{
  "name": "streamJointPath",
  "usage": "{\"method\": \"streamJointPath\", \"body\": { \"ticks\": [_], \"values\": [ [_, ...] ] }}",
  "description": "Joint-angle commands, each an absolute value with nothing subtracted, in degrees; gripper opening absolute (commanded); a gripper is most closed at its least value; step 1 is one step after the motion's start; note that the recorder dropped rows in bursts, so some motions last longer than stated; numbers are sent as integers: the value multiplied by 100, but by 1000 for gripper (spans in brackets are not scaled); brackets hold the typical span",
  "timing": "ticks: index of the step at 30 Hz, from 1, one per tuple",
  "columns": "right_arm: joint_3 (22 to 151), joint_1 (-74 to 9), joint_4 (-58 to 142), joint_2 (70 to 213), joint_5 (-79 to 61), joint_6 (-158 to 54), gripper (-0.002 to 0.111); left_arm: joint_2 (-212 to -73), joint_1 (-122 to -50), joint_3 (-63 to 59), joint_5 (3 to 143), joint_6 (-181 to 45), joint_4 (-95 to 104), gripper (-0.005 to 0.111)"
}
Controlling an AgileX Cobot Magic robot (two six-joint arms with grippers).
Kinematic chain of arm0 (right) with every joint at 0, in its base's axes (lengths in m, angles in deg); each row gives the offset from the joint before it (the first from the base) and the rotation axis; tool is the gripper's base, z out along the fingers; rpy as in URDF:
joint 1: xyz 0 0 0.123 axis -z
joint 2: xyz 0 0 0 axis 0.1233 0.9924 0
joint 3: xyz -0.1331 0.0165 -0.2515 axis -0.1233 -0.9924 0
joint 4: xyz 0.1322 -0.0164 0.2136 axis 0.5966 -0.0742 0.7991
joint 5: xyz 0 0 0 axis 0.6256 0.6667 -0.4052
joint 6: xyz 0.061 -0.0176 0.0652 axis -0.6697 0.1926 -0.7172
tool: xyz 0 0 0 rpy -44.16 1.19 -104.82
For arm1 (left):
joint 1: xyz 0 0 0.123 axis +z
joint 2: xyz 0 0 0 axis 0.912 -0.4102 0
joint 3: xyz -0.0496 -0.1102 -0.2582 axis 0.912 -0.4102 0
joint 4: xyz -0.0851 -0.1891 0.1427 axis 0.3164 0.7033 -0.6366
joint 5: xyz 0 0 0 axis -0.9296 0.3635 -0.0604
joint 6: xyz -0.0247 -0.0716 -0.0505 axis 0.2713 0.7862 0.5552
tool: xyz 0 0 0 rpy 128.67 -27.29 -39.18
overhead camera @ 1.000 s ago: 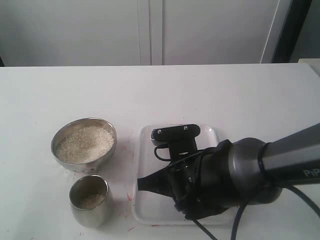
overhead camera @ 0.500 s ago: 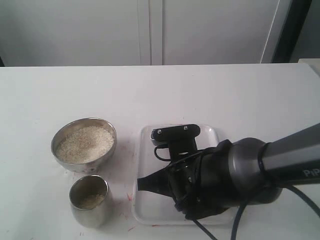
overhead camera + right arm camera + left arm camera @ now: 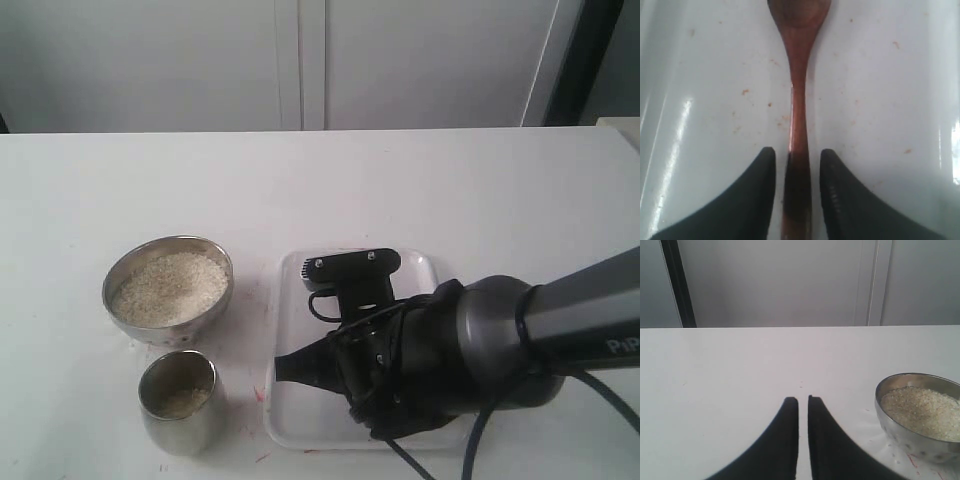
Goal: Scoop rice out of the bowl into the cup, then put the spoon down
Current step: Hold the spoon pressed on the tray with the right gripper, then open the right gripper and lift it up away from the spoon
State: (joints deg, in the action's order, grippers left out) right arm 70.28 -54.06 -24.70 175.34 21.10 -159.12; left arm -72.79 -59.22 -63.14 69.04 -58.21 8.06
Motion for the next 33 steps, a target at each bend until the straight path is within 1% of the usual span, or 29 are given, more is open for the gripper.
{"method": "streamJointPath", "body": {
  "ticks": [1, 17, 27, 33],
  "values": [
    [7048, -5380, -2536, 17553, 2120, -15936, 34, -7271, -5979, -6276, 6876, -5790, 832, 14],
    [7048, -5392, -2536, 17450, 2133, -15936, 34, -7271, -5979, -6276, 6876, -5790, 832, 14],
    [7048, -5402, -2916, 16163, 2122, -15748, 34, -7271, -5979, -6276, 6876, -5790, 832, 14],
    [7048, -5402, -2915, 15266, 2084, -14925, 34, -7271, -5979, -6276, 6876, -5790, 832, 14]
  ]
}}
